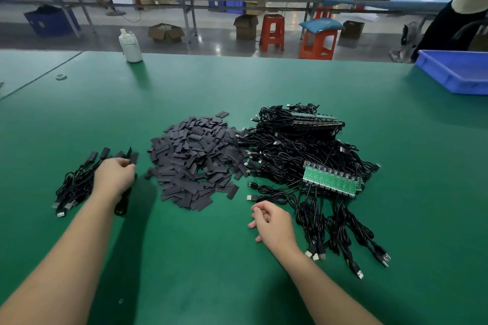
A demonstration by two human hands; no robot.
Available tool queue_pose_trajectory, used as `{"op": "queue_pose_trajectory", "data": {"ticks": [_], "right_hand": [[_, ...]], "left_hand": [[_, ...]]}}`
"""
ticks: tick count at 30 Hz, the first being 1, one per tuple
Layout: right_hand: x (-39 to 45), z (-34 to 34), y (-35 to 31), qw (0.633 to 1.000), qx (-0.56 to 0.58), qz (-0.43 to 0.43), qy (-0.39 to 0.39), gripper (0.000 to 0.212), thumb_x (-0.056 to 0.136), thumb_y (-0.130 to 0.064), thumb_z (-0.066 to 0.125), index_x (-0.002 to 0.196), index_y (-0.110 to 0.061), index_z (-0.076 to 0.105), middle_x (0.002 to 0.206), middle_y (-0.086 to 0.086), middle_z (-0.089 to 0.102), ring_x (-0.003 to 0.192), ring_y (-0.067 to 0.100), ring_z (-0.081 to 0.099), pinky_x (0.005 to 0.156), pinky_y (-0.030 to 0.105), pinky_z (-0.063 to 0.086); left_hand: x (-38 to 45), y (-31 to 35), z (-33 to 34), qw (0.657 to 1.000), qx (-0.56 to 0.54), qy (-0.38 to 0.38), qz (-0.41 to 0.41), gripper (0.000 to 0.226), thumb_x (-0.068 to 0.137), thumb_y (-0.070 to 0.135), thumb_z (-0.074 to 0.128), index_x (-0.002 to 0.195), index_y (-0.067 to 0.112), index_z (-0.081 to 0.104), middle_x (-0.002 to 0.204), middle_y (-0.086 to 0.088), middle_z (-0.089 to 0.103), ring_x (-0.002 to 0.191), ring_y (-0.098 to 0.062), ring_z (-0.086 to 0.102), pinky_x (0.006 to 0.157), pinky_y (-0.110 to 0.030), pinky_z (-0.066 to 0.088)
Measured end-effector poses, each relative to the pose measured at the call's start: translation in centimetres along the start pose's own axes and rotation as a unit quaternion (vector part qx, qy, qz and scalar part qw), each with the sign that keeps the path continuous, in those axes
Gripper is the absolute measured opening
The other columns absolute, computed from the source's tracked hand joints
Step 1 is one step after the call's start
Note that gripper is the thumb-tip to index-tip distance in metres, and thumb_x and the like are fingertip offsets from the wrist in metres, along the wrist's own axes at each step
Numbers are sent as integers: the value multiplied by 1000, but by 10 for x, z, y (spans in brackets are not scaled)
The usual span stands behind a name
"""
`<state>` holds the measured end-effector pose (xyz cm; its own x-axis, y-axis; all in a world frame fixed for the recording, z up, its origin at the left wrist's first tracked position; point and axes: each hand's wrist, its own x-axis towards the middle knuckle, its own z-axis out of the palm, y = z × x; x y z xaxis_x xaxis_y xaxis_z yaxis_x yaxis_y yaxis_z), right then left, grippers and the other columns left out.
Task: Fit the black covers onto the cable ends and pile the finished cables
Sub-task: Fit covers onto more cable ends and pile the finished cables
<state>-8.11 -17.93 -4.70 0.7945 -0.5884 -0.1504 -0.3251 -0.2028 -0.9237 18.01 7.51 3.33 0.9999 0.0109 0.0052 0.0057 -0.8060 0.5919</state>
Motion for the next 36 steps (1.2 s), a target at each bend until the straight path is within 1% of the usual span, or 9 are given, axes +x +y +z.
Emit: {"op": "queue_pose_trajectory", "data": {"ticks": [3, 10, 13, 16, 19, 23, 28, 31, 36], "right_hand": [[-5, 7, 4, 996, -77, -33, 43, 23, 97, -28, 49, 76, -25, 59, 59, -13, 58, 69, 8, 71, 56, 41, 58], [-2, 8, 3, 992, -117, -37, 40, 23, 98, -28, 50, 76, -25, 57, 62, -3, 48, 75, 18, 71, 66, 45, 55], [-1, 8, 4, 991, -120, -41, 37, 21, 98, -26, 51, 79, -25, 59, 68, -4, 52, 77, 17, 70, 69, 44, 55], [-1, 7, 4, 991, -124, -47, 32, 20, 99, -25, 51, 82, -27, 61, 72, -6, 54, 78, 14, 70, 70, 43, 56], [-1, 7, 4, 990, -131, -50, 30, 18, 98, -25, 52, 84, -28, 62, 76, -7, 57, 78, 12, 70, 71, 42, 57], [-1, 6, 3, 989, -133, -52, 26, 17, 98, -27, 54, 83, -30, 62, 77, -8, 58, 78, 11, 69, 72, 40, 56], [-3, 4, 2, 989, -132, -62, 15, 20, 97, -24, 54, 81, -33, 61, 69, -11, 52, 79, 10, 70, 71, 36, 54], [-3, 2, 2, 990, -129, -65, 6, 22, 97, -21, 55, 81, -34, 61, 66, -12, 52, 77, 5, 70, 69, 32, 53], [-4, -2, 0, 990, -128, -62, -14, 23, 96, -21, 57, 80, -37, 60, 65, -14, 52, 81, 5, 70, 76, 33, 55]], "left_hand": [[25, -4, -10, 999, 36, 20, -16, 27, 88, 17, 63, 113, 11, 71, 110, -17, 70, 99, -36, 63, 85, -41, 53], [55, -21, -10, 989, 137, 43, -35, 20, 91, 12, 61, 110, 15, 67, 105, -20, 67, 96, -40, 61, 73, -39, 48], [57, -29, 1, 989, 142, 20, -42, 25, 93, 15, 62, 116, 6, 57, 109, -25, 63, 100, -43, 58, 82, -46, 51], [54, -29, 9, 990, 137, 20, -36, 42, 98, 26, 56, 134, 6, 47, 124, -28, 58, 115, -45, 54, 90, -50, 46], [46, -28, 14, 983, 179, 44, -13, 43, 100, 33, 49, 131, 4, 48, 126, -27, 57, 117, -46, 50, 92, -50, 43], [22, -21, 23, 968, 243, 54, 34, 54, 93, 39, 55, 136, 8, 47, 135, -25, 49, 121, -44, 44, 97, -49, 42], [-9, -35, 43, 932, 339, -25, 124, 56, 84, 14, 60, 139, 12, 49, 148, -18, 40, 132, -37, 36, 104, -43, 40], [-13, -49, 47, 940, 305, -37, 151, 60, 86, -5, 53, 145, 8, 45, 158, -20, 26, 144, -35, 27, 116, -44, 30], [-10, -47, 37, 940, 288, -29, 179, 69, 84, -14, 48, 148, 12, 41, 163, -13, 17, 147, -34, 20, 120, -44, 24]]}}
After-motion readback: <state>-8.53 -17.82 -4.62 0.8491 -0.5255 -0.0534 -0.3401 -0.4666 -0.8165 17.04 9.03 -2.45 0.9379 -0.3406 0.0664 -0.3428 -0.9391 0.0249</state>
